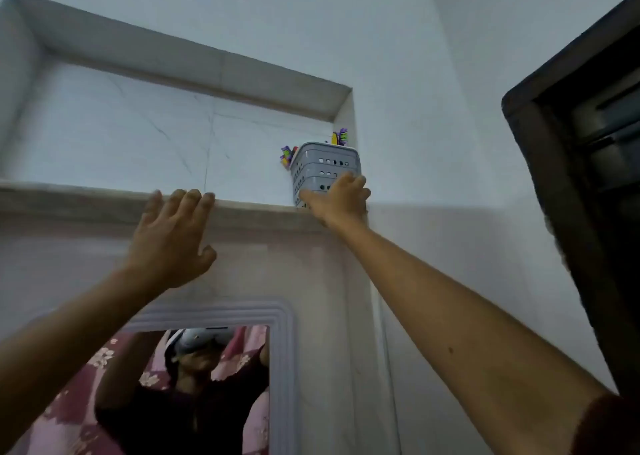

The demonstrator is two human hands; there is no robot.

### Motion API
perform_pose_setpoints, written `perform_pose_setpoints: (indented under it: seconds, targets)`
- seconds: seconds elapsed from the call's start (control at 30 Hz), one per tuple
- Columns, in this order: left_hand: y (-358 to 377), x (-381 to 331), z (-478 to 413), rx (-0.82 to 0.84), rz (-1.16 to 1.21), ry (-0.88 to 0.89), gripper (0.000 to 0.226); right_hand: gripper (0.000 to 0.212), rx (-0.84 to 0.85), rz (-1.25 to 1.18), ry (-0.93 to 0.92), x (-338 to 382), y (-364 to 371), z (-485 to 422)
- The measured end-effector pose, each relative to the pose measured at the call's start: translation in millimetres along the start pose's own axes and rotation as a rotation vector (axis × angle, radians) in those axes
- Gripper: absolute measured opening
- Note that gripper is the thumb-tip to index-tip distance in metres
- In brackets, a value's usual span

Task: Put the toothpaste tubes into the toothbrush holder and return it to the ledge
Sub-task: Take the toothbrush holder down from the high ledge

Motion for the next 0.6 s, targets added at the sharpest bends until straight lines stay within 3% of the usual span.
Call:
perform_pose_setpoints:
  seconds: [0.1, 0.27, 0.6]
  targets:
    - [2, 2, -1, -0.051, 0.004, -0.030, 0.088, 0.104, -0.039, -0.019, 0.176, -2, 0, -16]
    - [4, -8, -3, -0.068, 0.038, -0.093, 0.091, 0.122, 0.006, -0.055, 0.321, 0, 16, -23]
    - [3, -10, 7, 0.050, 0.141, -0.117, 0.099, 0.111, 0.000, -0.320, 0.264, 30, -4, -3]
Point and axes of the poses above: each hand's wrist, its own z-axis away from the middle knuckle, its own y-axis out of the palm, x = y × z, the point moved 7 cm from there along -z, towards the middle knuckle, and after that the axes turned 7 degrees about y, right-handed, at the moved point
